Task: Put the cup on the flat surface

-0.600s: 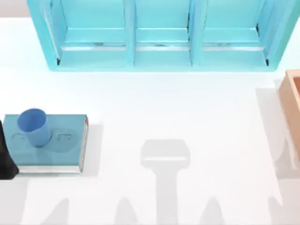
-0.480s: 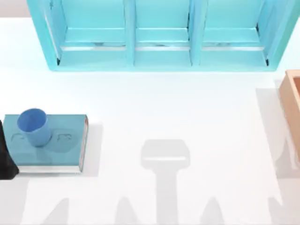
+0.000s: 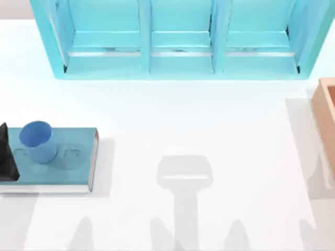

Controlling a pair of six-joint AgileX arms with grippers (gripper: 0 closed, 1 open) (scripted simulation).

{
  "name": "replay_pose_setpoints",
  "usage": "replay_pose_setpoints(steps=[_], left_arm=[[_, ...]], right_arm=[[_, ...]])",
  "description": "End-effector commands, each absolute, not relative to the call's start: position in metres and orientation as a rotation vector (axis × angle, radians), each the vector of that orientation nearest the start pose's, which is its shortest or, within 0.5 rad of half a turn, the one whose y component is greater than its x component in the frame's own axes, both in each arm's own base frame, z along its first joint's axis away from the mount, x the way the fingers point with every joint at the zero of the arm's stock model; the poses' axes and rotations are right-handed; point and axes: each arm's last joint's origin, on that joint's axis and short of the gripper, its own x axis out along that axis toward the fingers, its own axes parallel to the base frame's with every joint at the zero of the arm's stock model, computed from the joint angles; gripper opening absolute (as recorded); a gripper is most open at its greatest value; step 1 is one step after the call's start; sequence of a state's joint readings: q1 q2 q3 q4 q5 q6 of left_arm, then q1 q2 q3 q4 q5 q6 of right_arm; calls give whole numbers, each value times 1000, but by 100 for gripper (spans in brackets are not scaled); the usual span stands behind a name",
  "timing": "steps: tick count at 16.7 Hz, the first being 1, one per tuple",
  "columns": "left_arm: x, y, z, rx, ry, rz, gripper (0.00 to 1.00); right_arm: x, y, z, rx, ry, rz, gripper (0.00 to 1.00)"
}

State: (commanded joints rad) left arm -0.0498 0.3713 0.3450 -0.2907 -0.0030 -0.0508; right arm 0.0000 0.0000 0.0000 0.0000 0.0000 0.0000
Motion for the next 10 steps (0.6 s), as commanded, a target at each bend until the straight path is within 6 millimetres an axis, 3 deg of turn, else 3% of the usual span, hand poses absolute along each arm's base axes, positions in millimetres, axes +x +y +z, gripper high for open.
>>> replay_pose_setpoints(steps=[6,10], left_arm=[[180,-21,279,-63,775,-66,100],[235,-38,297,-51,1075,-63,100]], right_arm=[[106,-1,160,0,0,0,100],[106,-1,160,0,0,0,100]])
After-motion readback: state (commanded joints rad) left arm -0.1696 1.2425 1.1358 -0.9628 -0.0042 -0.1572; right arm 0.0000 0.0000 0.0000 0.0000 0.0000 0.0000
